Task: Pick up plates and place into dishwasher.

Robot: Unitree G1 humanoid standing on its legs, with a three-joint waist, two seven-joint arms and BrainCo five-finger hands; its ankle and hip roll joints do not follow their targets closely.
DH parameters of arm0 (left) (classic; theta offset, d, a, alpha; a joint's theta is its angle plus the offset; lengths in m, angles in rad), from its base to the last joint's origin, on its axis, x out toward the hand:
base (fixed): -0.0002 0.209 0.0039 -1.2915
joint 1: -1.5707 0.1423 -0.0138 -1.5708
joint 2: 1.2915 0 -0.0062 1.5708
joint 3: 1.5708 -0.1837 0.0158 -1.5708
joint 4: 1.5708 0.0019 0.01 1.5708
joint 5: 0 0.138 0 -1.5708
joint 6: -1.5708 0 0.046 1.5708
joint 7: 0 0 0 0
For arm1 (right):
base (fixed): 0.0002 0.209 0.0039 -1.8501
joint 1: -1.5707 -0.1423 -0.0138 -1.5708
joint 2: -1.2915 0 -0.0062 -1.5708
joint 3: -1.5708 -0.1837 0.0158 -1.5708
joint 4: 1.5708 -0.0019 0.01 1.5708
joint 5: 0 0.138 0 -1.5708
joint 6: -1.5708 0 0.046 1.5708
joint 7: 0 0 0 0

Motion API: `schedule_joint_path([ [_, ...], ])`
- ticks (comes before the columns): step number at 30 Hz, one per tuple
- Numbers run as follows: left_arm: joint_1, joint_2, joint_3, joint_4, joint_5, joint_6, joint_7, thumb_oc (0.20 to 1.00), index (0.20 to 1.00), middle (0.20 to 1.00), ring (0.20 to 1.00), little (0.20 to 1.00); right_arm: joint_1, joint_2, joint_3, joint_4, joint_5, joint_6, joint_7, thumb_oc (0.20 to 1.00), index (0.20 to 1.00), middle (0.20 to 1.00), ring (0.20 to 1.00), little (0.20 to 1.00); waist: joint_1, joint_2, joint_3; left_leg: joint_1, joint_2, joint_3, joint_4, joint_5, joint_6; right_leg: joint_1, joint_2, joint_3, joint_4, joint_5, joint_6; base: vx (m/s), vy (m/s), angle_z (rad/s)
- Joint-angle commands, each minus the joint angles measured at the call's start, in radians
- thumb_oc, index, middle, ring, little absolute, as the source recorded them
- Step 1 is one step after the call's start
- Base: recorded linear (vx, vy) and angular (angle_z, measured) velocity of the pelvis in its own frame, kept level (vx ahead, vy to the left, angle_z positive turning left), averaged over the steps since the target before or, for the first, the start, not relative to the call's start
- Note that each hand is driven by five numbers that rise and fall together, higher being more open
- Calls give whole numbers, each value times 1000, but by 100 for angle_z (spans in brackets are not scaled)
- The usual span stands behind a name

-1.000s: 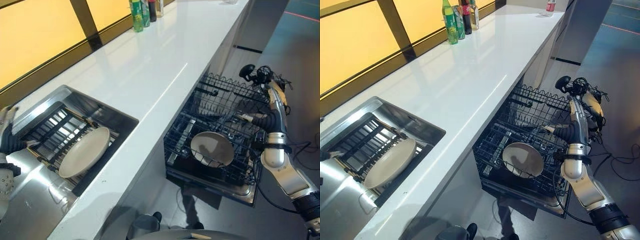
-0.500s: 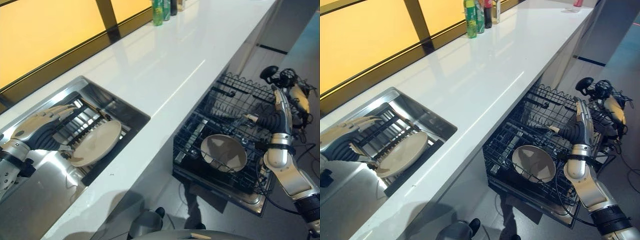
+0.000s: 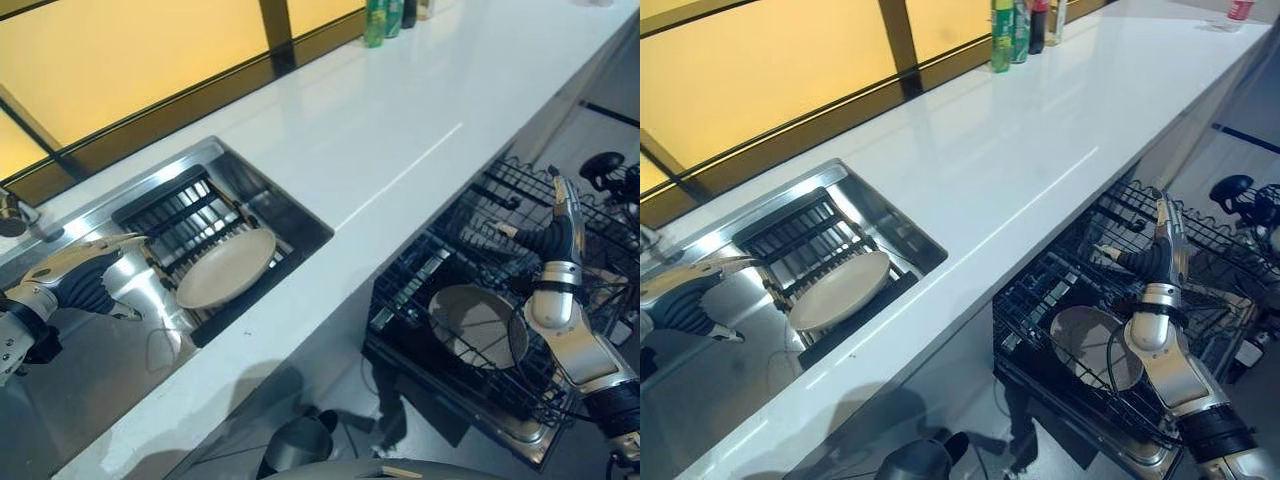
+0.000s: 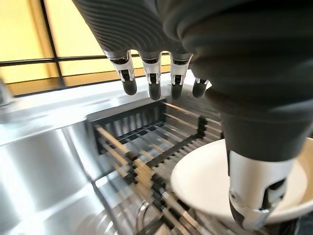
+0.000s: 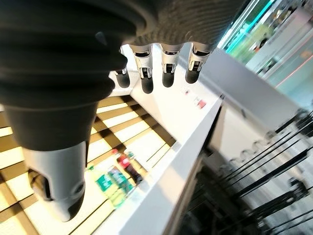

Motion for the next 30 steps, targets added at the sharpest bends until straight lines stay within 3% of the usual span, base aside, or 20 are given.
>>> schedule_joint_path([
  [1,78,56,84,18,-8,-43,30,1000,1000,1000,1000,1000,-74,-46,34,-8,-16,-28,-41,1000,1000,1000,1000,1000,17,8,-121,-67,32,-11,-98,106,-39,-70,-8,-16,184,-118,18,-63,-12,8],
  [8,93,2,59,21,-64,-199,79,1000,1000,1000,1000,1000,-88,-28,48,17,-32,-28,-49,1000,1000,1000,1000,1000,41,8,-118,-83,30,-38,-96,116,-45,-67,11,-34,196,-136,0,-36,3,18],
  [15,91,-25,1,15,-101,-257,118,1000,1000,1000,1000,1000,-58,-37,35,4,-31,-34,-49,1000,1000,1000,1000,1000,27,6,-102,-87,29,-45,-96,120,-41,-77,20,-20,210,-145,-4,-11,5,4],
  [25,97,-84,-2,32,-54,-412,424,1000,1000,1000,1000,1000,6,-13,-15,-12,-53,-54,-48,1000,1000,1000,1000,1000,11,-1,-83,-101,27,-46,-91,117,-42,-85,16,-2,201,-140,-4,7,4,-6],
  [30,102,-98,-10,42,0,-451,510,1000,1000,1000,1000,1000,24,-7,-28,-27,-60,-38,-59,1000,1000,1000,1000,1000,8,-1,-67,-114,24,-52,-86,119,-38,-94,12,4,201,-134,0,14,11,-1],
])
